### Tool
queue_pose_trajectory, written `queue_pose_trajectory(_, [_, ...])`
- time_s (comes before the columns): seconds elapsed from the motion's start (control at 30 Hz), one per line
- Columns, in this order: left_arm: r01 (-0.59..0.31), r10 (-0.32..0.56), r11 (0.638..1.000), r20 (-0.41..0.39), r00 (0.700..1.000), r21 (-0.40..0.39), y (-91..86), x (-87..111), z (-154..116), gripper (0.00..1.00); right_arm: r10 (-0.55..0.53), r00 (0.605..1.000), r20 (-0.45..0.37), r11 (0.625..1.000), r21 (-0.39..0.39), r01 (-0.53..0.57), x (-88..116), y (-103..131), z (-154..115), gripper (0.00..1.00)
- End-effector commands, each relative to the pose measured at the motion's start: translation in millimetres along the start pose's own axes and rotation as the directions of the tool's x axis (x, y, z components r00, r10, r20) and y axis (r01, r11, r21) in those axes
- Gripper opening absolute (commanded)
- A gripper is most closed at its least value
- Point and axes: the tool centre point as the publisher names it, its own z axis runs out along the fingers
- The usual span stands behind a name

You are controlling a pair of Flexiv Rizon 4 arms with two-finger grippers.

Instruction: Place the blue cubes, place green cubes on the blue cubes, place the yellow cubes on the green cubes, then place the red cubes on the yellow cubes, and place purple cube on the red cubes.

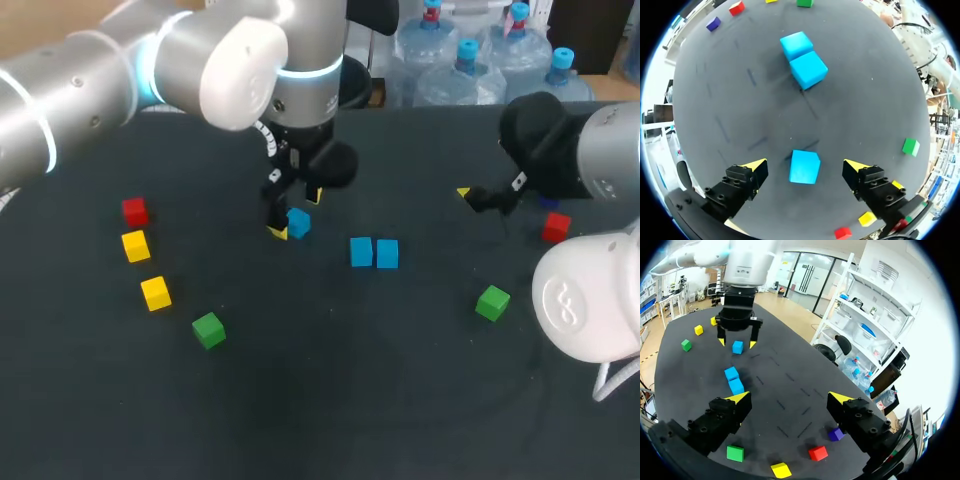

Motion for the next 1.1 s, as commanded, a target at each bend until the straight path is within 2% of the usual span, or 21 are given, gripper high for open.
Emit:
queue_pose_trajectory(0.03, [0.002,-0.002,1.0,0.001,1.0,0.014,4.3,3.0,-1,0.91,0.0,1.0,-0.001,1.0,-0.002,0.0,0,-1,-1,1.0])
queue_pose_trajectory(0.13, [0.004,-0.004,1.0,0.005,1.0,0.015,3.8,3.2,0,0.57,0.0,1.0,-0.001,1.0,-0.002,0.0,0,-1,-1,1.0])
queue_pose_trajectory(0.17, [0.004,-0.004,1.0,0.007,1.0,0.018,3.2,2.9,1,0.53,0.0,1.0,-0.001,1.0,-0.002,0.0,0,-1,-1,1.0])
queue_pose_trajectory(0.33, [0.0,-0.001,1.0,0.023,1.0,0.025,-1.1,-0.5,4,0.5,0.0,1.0,-0.001,1.0,-0.002,0.0,0,-1,-1,1.0])
queue_pose_trajectory(0.4, [-0.002,0.001,1.0,0.028,1.0,0.027,-2.6,-1.4,4,0.67,0.0,1.0,-0.001,1.0,-0.002,0.0,0,-1,-1,1.0])
queue_pose_trajectory(0.43, [-0.001,0.0,1.0,0.029,1.0,0.027,-3.1,-1.5,5,0.64,0.0,1.0,-0.001,1.0,-0.002,0.0,0,-1,-1,1.0])
queue_pose_trajectory(0.47, [0.0,-0.001,1.0,0.031,1.0,0.026,-3.7,-1.4,5,0.44,0.0,1.0,-0.001,1.0,-0.002,0.0,0,-1,-1,1.0])
queue_pose_trajectory(0.5, [0.001,-0.002,1.0,0.032,0.999,0.025,-4.2,-1.3,5,0.29,0.0,1.0,-0.001,1.0,-0.002,0.0,0,-1,-1,1.0])
queue_pose_trajectory(0.6, [0.001,-0.002,1.0,0.033,0.999,0.027,-5.2,-1.4,5,0.04,0.0,1.0,-0.001,1.0,-0.002,0.0,0,-1,-1,1.0])
queue_pose_trajectory(0.63, [0.002,-0.003,1.0,0.033,0.999,0.028,-6.2,-1.5,5,0.0,0.0,1.0,-0.001,1.0,-0.002,0.0,0,-1,-1,1.0])
queue_pose_trajectory(0.77, [-0.002,0.001,0.998,0.006,1.0,0.058,-10.0,-2.3,4,0.0,0.0,1.0,-0.001,1.0,-0.002,0.0,0,-1,-1,1.0])
queue_pose_trajectory(0.9, [0.045,-0.044,0.994,-0.01,0.999,0.098,-12.8,-6.6,0,0.0,0.0,1.0,-0.001,1.0,-0.002,0.0,0,-1,-1,1.0])
queue_pose_trajectory(1.1, [0.079,-0.076,0.989,-0.031,0.997,0.123,-15.8,-24.5,-16,0.0,0.0,1.0,-0.001,1.0,-0.002,0.0,0,-1,-1,1.0])
